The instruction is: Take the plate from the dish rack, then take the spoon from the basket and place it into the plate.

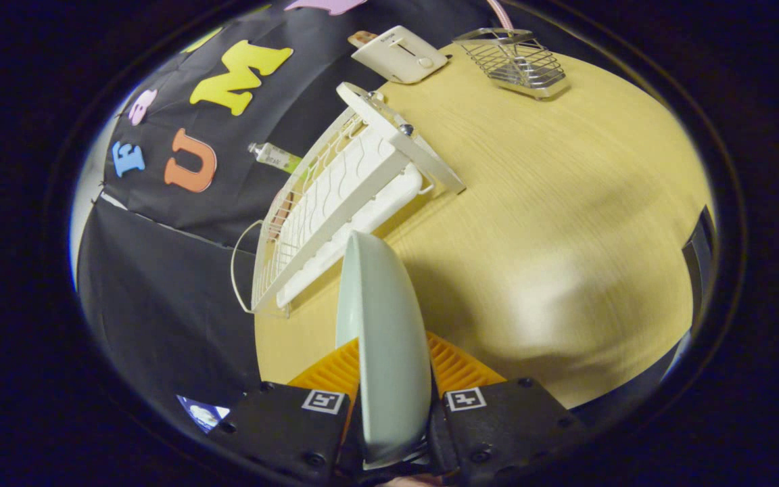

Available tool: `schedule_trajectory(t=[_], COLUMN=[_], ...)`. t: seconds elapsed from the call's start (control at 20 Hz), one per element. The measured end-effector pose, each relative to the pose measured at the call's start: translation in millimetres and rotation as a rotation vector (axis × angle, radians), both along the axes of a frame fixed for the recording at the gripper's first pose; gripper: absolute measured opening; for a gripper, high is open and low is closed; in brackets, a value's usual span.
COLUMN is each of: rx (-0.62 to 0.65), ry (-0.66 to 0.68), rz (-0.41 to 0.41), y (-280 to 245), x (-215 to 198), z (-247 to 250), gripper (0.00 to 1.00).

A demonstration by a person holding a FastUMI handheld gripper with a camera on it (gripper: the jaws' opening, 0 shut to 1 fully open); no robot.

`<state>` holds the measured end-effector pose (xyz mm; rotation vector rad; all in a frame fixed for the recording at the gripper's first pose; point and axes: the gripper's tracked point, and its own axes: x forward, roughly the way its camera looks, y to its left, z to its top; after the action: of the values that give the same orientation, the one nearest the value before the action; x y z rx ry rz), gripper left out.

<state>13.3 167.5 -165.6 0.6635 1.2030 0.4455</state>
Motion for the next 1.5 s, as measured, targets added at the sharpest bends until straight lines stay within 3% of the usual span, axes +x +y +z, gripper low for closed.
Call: schedule_trajectory(t=[0.05,0.15,0.5,0.8,1.2,1.5], rx=[-0.001,-0.046,-0.098,-0.158,-0.439,-0.495], ry=[-0.011,-0.049,-0.18,-0.403,-0.874,-0.977], rz=[0.001,-0.003,-0.005,0.004,-0.166,-0.279], y=[-1,-10,-22,-46,-150,-221], x=[2,10,19,27,62,106], z=[2,2,18,49,112,125], gripper=[0.43,0.61,0.81,0.84,0.89,0.9])
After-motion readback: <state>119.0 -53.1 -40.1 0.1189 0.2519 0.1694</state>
